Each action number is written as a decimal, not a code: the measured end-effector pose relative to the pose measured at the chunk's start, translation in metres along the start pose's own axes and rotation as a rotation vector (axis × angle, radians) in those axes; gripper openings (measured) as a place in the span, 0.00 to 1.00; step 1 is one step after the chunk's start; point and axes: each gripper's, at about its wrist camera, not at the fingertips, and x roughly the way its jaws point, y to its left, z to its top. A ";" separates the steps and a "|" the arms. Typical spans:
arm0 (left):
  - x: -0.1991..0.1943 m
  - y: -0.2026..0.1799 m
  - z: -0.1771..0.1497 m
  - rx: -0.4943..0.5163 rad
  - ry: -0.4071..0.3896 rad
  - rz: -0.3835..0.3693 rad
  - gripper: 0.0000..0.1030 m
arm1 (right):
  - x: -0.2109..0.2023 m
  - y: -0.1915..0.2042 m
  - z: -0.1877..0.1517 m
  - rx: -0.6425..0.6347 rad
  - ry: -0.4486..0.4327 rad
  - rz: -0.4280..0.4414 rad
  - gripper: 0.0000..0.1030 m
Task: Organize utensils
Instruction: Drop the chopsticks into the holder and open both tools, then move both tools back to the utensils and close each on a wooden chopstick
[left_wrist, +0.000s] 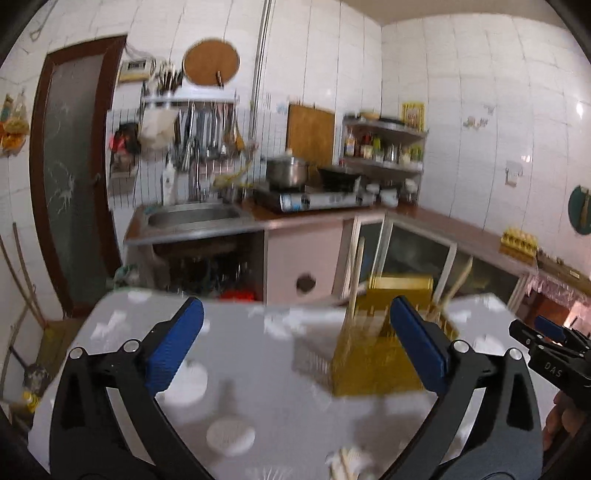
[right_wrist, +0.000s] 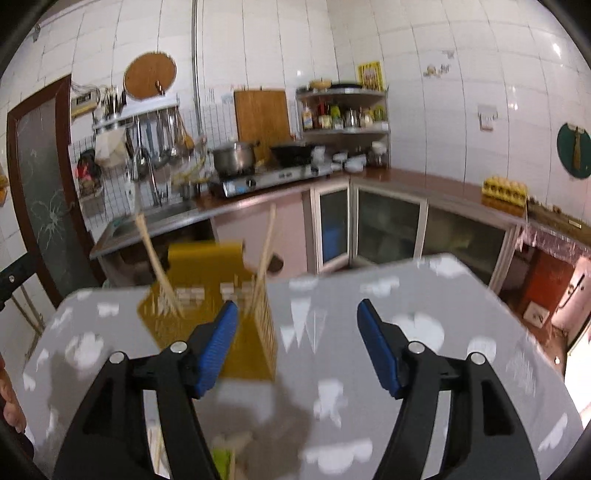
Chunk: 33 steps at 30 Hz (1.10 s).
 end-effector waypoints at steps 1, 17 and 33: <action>0.002 0.003 -0.012 0.002 0.032 0.004 0.95 | 0.001 0.000 -0.010 0.000 0.020 0.001 0.64; 0.044 0.012 -0.138 -0.016 0.349 0.014 0.95 | 0.043 0.023 -0.126 -0.042 0.278 0.030 0.64; 0.067 -0.003 -0.159 0.026 0.437 0.038 0.95 | 0.061 0.040 -0.135 -0.075 0.364 0.052 0.58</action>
